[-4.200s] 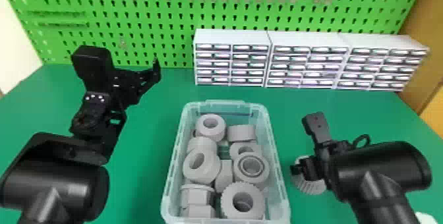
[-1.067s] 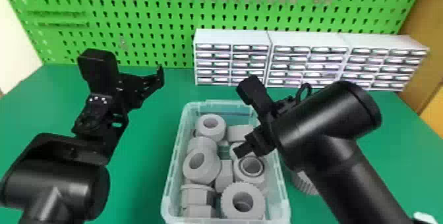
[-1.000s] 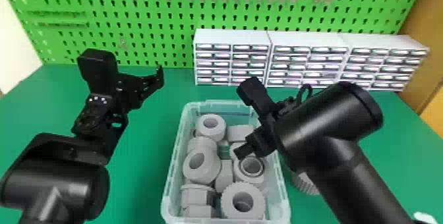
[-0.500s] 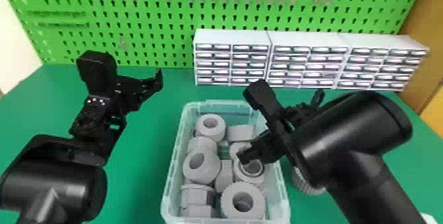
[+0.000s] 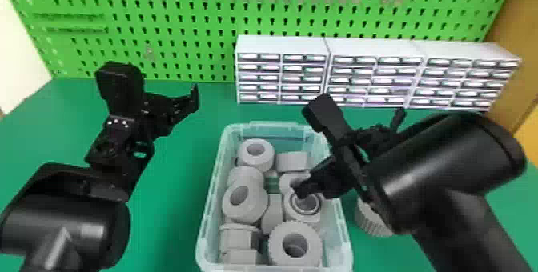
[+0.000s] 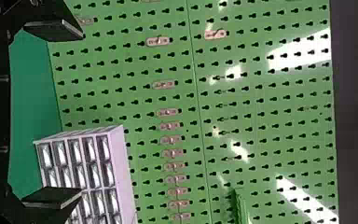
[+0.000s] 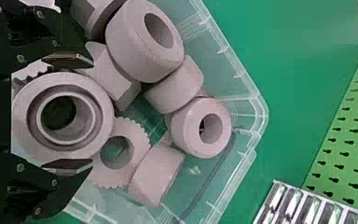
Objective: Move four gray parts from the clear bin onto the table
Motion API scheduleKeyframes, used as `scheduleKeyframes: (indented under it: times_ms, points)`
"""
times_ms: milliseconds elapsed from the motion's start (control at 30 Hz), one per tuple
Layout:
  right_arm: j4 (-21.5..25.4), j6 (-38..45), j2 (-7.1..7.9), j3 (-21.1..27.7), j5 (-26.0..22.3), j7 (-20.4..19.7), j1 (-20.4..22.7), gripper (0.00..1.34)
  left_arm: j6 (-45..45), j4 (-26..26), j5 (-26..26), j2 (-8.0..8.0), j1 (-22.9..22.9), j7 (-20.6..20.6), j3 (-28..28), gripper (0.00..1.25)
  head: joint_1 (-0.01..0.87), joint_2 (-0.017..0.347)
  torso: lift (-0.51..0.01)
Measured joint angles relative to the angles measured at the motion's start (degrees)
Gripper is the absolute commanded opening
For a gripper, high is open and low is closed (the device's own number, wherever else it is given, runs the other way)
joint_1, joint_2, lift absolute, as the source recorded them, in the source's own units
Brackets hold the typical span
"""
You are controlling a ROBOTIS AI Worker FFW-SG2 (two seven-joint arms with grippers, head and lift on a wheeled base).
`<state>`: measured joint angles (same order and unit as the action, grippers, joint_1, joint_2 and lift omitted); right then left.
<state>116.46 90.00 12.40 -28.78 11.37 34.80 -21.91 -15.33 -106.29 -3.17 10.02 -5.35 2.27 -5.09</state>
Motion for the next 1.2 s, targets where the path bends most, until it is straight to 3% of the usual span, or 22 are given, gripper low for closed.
scheduleKeyframes:
  times_ms: [300, 733, 1200]
  points:
    - [2.3, 0.0, 0.99, 2.6, -0.2, 0.0, 1.9, 0.83, -0.2, 0.0, -0.1, 0.00, 0.1, 0.2, -0.1, 1.14, 0.678, 0.034, -0.050]
    - [2.1, 0.0, 0.47, 2.3, -1.3, 0.0, 1.3, 0.84, -0.6, 0.0, -0.1, -0.08, -0.2, 0.1, -0.5, 1.14, 0.678, 0.034, -0.050]
    - [-2.4, 0.0, -0.42, 1.9, -5.6, 0.0, -0.7, 0.84, -1.2, 0.0, -0.1, -0.09, -0.9, 0.2, -0.8, 1.13, 0.678, 0.034, -0.050]
